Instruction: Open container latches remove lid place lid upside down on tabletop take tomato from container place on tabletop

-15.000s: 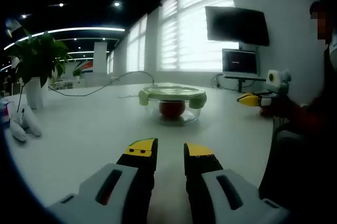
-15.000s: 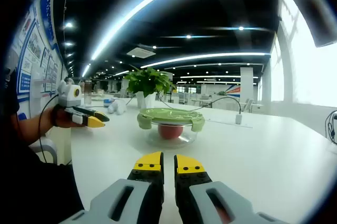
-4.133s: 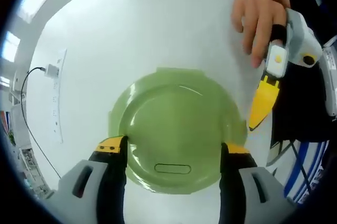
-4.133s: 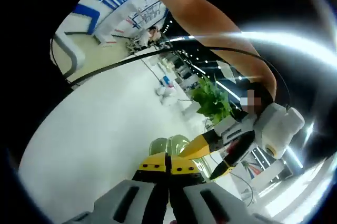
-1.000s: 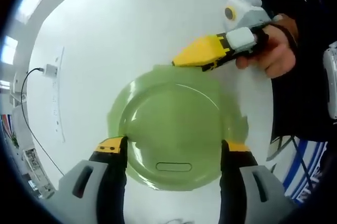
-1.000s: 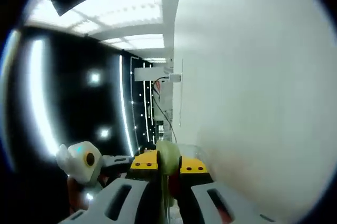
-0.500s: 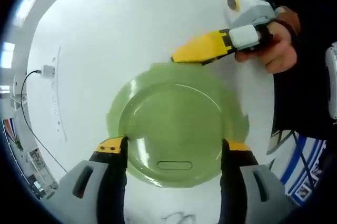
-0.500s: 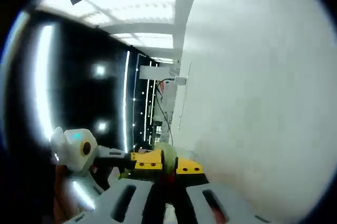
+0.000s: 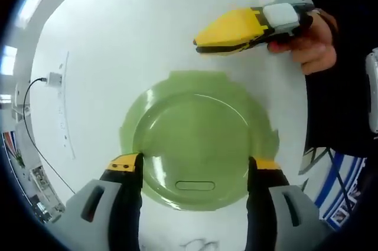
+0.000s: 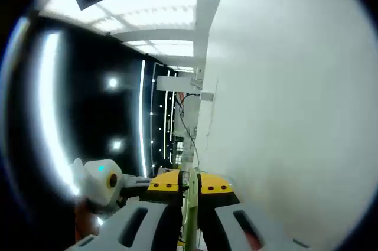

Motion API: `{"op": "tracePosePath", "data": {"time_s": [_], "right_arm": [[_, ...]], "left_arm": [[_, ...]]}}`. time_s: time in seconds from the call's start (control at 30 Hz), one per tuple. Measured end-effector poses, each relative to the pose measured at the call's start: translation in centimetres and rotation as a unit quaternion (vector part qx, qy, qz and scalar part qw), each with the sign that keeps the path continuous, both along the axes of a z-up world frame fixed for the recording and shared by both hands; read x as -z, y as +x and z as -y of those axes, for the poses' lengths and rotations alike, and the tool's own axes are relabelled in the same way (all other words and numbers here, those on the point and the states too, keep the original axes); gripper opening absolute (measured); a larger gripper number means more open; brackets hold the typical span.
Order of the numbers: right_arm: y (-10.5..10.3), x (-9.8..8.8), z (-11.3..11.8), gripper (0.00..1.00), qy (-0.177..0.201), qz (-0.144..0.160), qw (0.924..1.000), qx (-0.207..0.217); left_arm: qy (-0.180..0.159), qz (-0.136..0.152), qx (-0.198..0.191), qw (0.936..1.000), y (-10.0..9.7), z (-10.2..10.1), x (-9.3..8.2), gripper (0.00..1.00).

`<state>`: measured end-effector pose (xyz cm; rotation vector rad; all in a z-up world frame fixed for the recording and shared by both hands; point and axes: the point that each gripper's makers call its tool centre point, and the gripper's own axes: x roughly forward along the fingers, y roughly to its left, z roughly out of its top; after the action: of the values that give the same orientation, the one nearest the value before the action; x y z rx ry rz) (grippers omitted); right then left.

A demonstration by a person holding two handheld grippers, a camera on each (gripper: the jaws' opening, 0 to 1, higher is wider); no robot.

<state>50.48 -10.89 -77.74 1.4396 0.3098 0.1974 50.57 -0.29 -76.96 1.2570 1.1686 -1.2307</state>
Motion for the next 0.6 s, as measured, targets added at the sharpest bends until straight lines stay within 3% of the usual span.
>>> {"op": "tracePosePath", "data": {"time_s": [0.3,0.4,0.6], "right_arm": [[0.2,1.1,-1.2,0.11,0.016,-0.023,0.9995,-0.014],[0.2,1.4,-1.9,0.12,0.035,-0.035,0.9985,-0.024],[0.1,1.3,-2.1,0.12,0.073,-0.037,0.9967,-0.003]], "left_arm": [[0.010,0.000,0.004,0.9999,0.0,0.2,0.0,0.64],[0.011,0.000,0.004,0.9999,0.0,0.2,0.1,0.64],[0.009,0.000,0.005,0.9999,-0.1,0.2,0.1,0.64]]}}
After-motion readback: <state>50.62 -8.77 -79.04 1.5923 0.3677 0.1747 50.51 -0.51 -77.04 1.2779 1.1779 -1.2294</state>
